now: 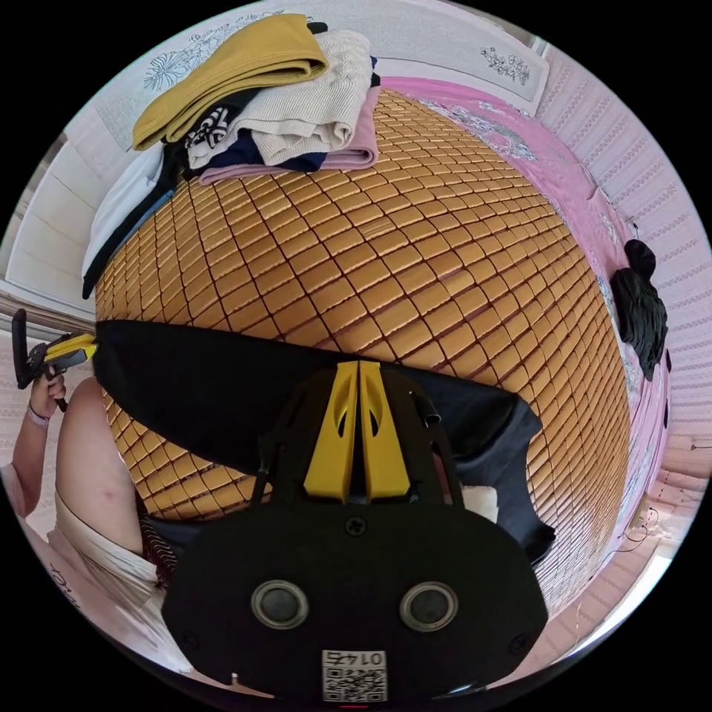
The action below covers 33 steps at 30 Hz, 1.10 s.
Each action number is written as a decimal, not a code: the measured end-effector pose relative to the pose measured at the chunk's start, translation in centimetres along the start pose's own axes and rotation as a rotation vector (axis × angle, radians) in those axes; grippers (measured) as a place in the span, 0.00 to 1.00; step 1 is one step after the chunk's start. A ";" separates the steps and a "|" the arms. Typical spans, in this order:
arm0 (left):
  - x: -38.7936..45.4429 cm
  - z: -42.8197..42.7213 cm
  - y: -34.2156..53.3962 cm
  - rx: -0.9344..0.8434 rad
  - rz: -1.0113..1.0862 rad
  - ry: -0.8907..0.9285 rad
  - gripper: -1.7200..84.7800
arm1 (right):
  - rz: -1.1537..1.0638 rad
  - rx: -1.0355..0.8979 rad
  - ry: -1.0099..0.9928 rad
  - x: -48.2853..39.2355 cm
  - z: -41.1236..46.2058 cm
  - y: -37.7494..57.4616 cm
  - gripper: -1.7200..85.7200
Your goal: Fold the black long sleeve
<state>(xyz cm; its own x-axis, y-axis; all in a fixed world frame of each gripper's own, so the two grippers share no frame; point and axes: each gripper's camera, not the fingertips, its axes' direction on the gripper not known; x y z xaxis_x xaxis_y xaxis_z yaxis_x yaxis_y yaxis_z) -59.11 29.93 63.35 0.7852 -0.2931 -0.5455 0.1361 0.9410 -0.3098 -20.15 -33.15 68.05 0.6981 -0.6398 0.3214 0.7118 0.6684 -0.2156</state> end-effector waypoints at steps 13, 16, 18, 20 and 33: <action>-1.4 -2.0 -4.0 -0.010 0.025 -0.148 0.04 | 0.183 0.075 -0.174 3.3 0.3 0.4 0.06; -1.5 -1.6 -3.2 -0.032 0.008 -0.146 0.07 | 0.155 0.093 -0.165 2.9 0.7 1.5 0.09; -1.5 -1.5 -2.8 -0.024 -0.001 -0.141 0.08 | 0.145 0.093 -0.151 2.7 0.9 2.1 0.08; -1.7 -1.1 -2.8 -0.020 -0.024 -0.148 0.08 | 0.130 0.085 -0.122 2.5 1.0 2.5 0.04; 0.1 -1.4 -2.5 0.005 0.120 -0.129 0.03 | 0.221 0.073 -0.171 4.6 0.4 4.2 0.02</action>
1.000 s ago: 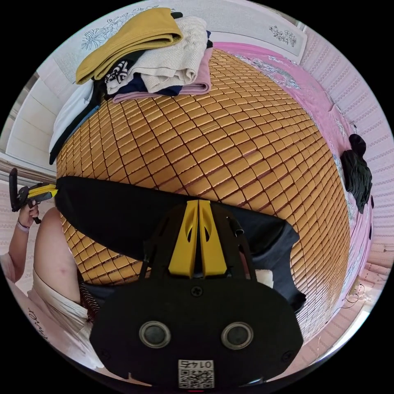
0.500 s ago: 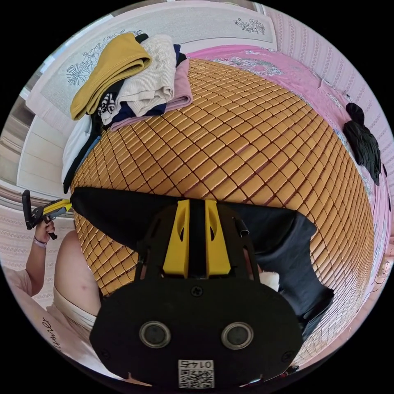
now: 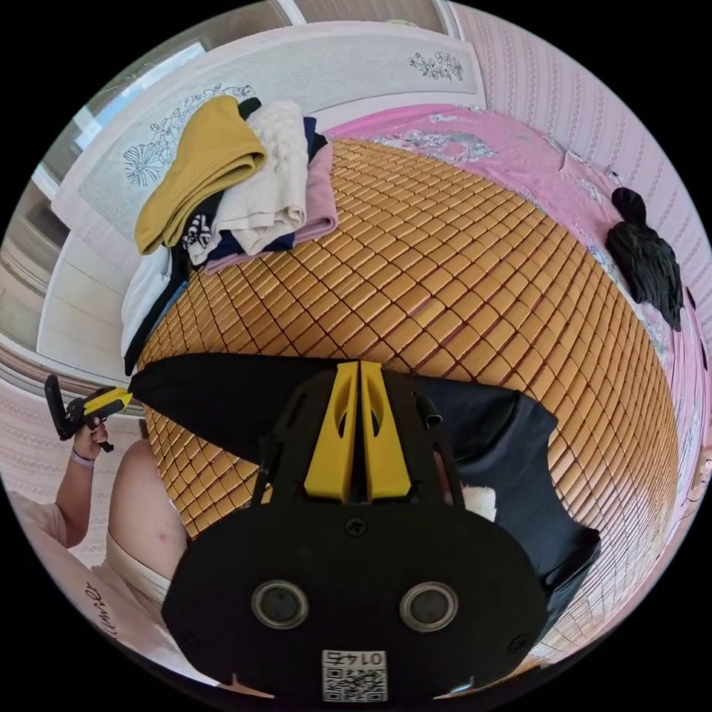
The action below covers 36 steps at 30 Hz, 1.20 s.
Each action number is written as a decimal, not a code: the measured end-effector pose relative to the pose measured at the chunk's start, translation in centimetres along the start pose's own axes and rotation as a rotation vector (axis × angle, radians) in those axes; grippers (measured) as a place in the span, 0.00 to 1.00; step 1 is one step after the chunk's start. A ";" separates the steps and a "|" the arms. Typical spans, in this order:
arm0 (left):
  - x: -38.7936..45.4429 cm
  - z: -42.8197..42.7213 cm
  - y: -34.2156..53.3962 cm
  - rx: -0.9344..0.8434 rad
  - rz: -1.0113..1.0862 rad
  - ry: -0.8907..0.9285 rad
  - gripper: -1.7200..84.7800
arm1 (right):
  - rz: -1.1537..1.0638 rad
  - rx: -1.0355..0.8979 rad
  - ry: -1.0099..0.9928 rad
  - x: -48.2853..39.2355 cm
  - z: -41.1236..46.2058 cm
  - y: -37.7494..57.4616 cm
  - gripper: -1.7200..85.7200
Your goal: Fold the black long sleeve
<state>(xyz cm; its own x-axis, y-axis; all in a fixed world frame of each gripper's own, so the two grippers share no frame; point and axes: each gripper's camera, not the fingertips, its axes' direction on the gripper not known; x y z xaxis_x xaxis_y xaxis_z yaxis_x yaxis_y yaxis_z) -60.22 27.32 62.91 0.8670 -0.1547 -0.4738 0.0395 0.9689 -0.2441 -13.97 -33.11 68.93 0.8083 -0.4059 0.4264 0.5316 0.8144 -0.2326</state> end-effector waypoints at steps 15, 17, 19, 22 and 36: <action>0.1 3.1 -5.8 -0.045 -0.097 -0.124 0.06 | -0.115 0.083 -0.133 -3.8 -3.3 15.5 0.05; 1.5 3.9 -6.1 -0.041 -0.007 -0.204 0.02 | -0.084 0.062 -0.153 -3.7 -3.5 19.0 0.05; 1.9 3.7 -6.3 -0.007 -0.016 -0.245 0.01 | -0.013 0.035 -0.153 -3.1 -4.0 23.9 0.04; 0.9 3.9 -6.0 0.045 -0.111 -0.199 0.02 | 0.129 0.029 -0.130 -1.8 -4.9 29.7 0.04; 18.4 2.7 -2.1 -0.059 0.356 0.227 0.08 | 0.643 0.019 0.072 1.3 -4.4 46.8 0.07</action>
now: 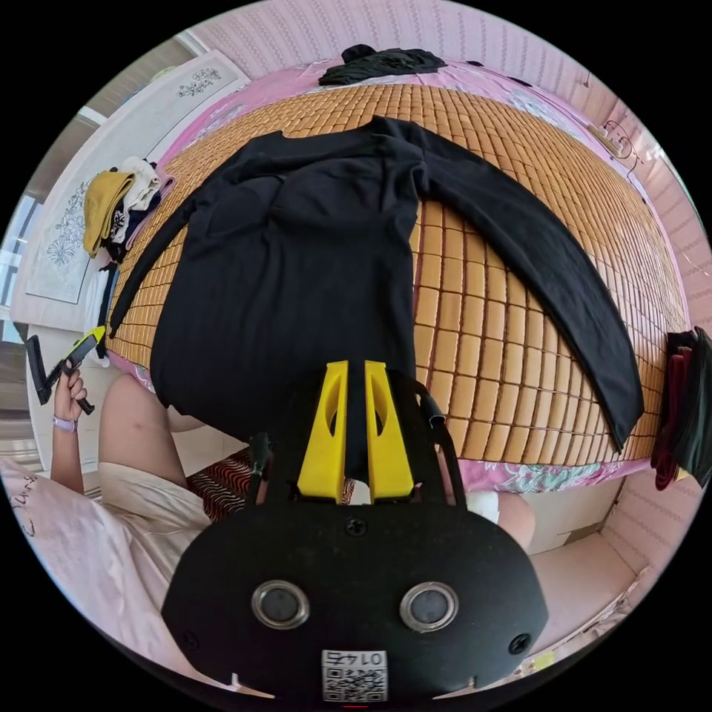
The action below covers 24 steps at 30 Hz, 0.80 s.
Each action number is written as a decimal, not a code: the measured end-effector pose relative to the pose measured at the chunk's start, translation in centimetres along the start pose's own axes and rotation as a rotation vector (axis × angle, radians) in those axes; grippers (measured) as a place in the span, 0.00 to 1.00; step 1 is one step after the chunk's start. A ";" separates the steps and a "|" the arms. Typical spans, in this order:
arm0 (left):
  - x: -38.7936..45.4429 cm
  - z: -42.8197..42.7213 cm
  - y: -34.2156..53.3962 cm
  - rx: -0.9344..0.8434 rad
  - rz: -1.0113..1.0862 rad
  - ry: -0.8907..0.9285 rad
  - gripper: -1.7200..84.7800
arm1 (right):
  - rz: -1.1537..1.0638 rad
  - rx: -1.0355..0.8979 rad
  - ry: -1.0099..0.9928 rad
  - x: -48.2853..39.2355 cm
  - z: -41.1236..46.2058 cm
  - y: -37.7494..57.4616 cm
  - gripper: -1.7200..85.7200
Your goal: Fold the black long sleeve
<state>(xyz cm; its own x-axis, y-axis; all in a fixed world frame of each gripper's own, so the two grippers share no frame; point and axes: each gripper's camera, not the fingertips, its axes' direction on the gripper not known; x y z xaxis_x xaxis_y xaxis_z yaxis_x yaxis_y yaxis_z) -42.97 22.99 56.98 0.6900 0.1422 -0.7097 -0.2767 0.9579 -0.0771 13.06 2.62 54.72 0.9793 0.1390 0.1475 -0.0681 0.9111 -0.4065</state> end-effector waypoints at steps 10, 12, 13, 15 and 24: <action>7.6 9.4 -2.7 -0.183 0.172 0.066 0.02 | -0.110 0.076 0.008 0.2 1.0 3.6 0.03; 7.4 9.4 -2.9 -0.189 0.147 0.073 0.02 | -0.119 0.069 0.000 0.3 1.1 3.9 0.02; 7.1 9.4 -2.9 -0.189 0.119 0.094 0.02 | -0.119 0.053 -0.010 0.4 1.1 4.1 0.02; 6.1 9.0 -2.8 -0.177 0.056 0.145 0.02 | -0.114 0.013 -0.016 0.5 1.0 4.2 0.02; -5.0 -2.2 1.0 0.321 -0.363 -0.064 0.03 | -0.357 0.177 -0.029 -6.2 -2.5 2.0 0.06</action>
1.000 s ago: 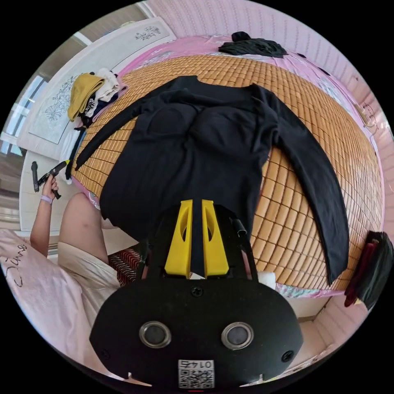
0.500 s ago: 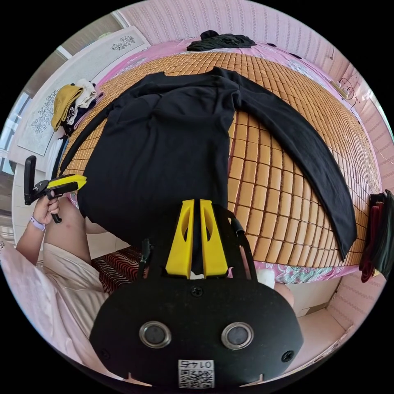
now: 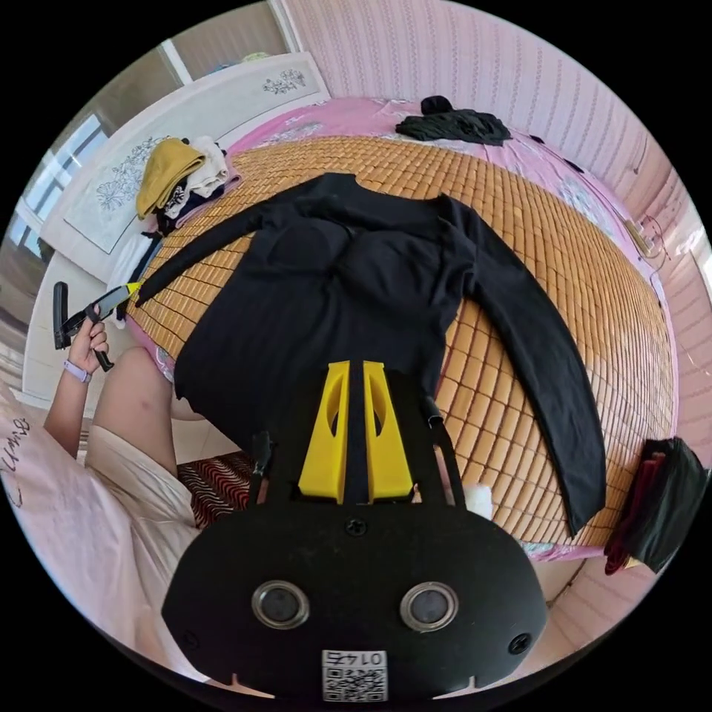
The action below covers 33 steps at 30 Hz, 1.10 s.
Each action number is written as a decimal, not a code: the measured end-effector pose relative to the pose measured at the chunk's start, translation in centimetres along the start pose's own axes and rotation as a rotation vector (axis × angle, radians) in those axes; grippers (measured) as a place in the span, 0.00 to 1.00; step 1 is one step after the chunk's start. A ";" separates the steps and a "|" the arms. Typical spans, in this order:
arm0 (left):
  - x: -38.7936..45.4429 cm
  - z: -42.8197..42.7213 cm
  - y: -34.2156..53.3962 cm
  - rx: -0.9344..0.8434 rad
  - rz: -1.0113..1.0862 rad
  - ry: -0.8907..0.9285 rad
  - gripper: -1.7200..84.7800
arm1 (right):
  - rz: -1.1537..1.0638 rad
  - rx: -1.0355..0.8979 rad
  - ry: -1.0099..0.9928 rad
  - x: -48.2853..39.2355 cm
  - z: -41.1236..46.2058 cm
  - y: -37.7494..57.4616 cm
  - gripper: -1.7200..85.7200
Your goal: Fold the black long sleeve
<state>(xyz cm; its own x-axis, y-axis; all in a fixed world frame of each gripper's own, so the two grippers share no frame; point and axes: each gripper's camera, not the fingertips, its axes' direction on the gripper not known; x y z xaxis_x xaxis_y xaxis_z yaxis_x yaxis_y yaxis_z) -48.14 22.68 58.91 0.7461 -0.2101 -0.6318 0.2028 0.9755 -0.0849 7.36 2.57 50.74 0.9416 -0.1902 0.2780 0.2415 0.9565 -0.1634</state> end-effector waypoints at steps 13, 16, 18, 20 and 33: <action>-7.0 0.4 1.1 0.035 -0.183 -0.247 0.14 | -0.741 -0.107 -0.143 -25.7 12.4 -17.8 0.13; -6.8 1.9 0.7 -0.006 -0.190 -0.230 0.15 | -0.813 -0.085 -0.081 -29.1 14.1 -18.3 0.14; -6.6 3.0 0.5 -0.056 -0.191 -0.227 0.14 | -0.836 -0.076 -0.039 -30.2 15.0 -18.2 0.14; -6.1 4.1 0.4 -0.118 -0.189 -0.257 0.12 | -0.846 -0.118 -0.002 -30.7 16.1 -18.0 0.13; 5.3 -1.4 1.2 0.200 0.077 -0.128 0.01 | -0.595 0.130 -0.241 -20.7 8.0 -15.9 0.02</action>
<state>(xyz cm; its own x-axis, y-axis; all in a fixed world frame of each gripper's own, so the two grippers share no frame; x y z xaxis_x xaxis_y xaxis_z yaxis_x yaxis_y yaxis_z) -44.83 22.84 54.39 0.8361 -0.1543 -0.5264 0.2539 0.9595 0.1220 -17.89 -6.88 55.17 0.5731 -0.6547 0.4928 0.6605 0.7250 0.1951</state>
